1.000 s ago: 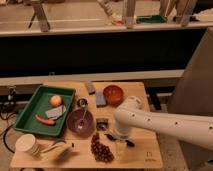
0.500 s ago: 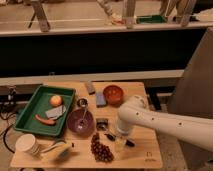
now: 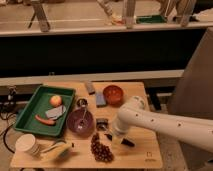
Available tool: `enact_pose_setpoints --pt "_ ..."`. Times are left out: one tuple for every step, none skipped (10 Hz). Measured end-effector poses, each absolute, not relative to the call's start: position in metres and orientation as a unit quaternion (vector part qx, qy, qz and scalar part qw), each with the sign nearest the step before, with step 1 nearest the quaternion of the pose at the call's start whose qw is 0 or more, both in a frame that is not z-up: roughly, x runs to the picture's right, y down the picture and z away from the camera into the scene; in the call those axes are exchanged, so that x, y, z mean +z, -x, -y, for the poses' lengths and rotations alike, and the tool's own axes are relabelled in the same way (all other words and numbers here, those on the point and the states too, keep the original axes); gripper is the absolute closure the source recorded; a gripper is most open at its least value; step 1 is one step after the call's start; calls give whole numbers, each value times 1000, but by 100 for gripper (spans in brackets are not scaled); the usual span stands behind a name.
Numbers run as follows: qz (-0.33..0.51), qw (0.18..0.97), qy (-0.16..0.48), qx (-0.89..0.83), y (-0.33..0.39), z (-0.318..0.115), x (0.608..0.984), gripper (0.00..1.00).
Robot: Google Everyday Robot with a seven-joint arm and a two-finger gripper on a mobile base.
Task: Place brush in red bowl
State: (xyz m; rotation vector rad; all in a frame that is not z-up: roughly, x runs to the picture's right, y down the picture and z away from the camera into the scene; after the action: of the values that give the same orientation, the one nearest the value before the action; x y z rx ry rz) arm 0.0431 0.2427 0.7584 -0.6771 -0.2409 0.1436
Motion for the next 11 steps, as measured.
enact_pose_setpoints --pt "114 934 326 86 -42 -241 763 20" --pt "111 935 324 95 -41 -240 766 20" --pt "107 935 323 104 -40 -241 769 20" --pt "101 934 324 116 -40 -243 775 20" --pt "98 931 327 128 -39 -248 781 20" --pt "97 927 332 143 -40 -255 790 20" --pt "106 922 339 153 -39 -260 798 22" --pt "114 919 343 156 -37 -261 800 29" --pt "122 916 347 162 -37 -261 801 39" --pt "126 914 349 165 -38 -261 801 47" --pt "131 911 353 168 -38 -261 801 59"
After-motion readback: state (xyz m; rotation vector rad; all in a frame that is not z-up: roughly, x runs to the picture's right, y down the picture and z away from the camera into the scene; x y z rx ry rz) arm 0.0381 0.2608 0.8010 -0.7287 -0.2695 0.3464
